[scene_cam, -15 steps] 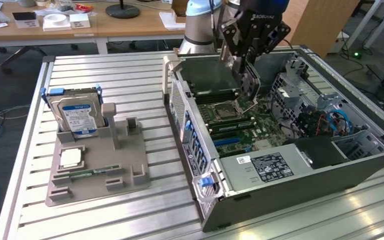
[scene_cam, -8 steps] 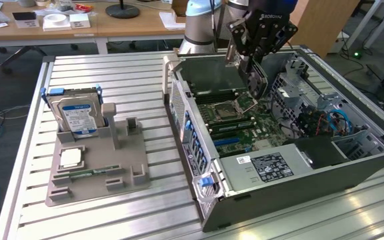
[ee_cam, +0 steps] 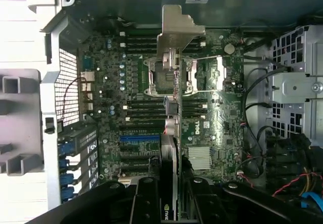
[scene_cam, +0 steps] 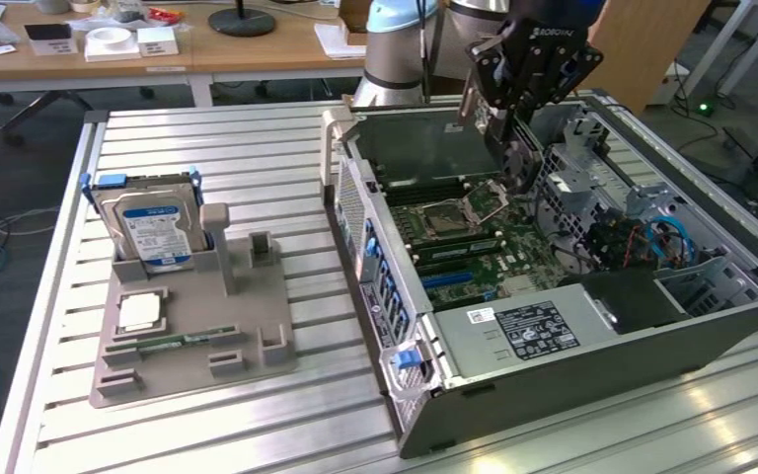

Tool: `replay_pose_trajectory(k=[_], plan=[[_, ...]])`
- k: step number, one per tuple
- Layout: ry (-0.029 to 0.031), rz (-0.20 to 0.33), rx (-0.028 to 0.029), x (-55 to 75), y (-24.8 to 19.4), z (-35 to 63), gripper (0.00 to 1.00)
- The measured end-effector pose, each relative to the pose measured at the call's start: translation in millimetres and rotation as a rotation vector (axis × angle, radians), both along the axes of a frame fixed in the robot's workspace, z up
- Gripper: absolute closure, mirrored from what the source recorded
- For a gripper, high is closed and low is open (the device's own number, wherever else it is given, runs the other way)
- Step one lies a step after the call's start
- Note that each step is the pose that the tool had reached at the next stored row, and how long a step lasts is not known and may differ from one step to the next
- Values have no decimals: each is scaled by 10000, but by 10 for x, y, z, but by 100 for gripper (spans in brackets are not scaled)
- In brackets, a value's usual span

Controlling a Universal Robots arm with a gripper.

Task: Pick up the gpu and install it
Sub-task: 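Pick up the gpu and move the gpu toward the slot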

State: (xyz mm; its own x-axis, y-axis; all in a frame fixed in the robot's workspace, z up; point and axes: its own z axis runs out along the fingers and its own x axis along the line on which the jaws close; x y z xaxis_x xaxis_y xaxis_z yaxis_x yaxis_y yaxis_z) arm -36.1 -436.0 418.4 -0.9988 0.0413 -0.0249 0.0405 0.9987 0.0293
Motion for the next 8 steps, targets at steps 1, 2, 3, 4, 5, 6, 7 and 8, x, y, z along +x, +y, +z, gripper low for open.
replay_pose_trajectory(k=[1,2,3,4,5,6,7,8], plan=[[-1,0,1,23,1,0,74],[0,-1,3,47,1,0,74],[-1,0,3,69,2,0,74],[0,-1,4,91,3,0,74],[0,-1,6,114,3,0,74],[0,0,8,136,4,0,74],[0,0,9,160,4,0,74],[0,0,11,183,5,0,74]])
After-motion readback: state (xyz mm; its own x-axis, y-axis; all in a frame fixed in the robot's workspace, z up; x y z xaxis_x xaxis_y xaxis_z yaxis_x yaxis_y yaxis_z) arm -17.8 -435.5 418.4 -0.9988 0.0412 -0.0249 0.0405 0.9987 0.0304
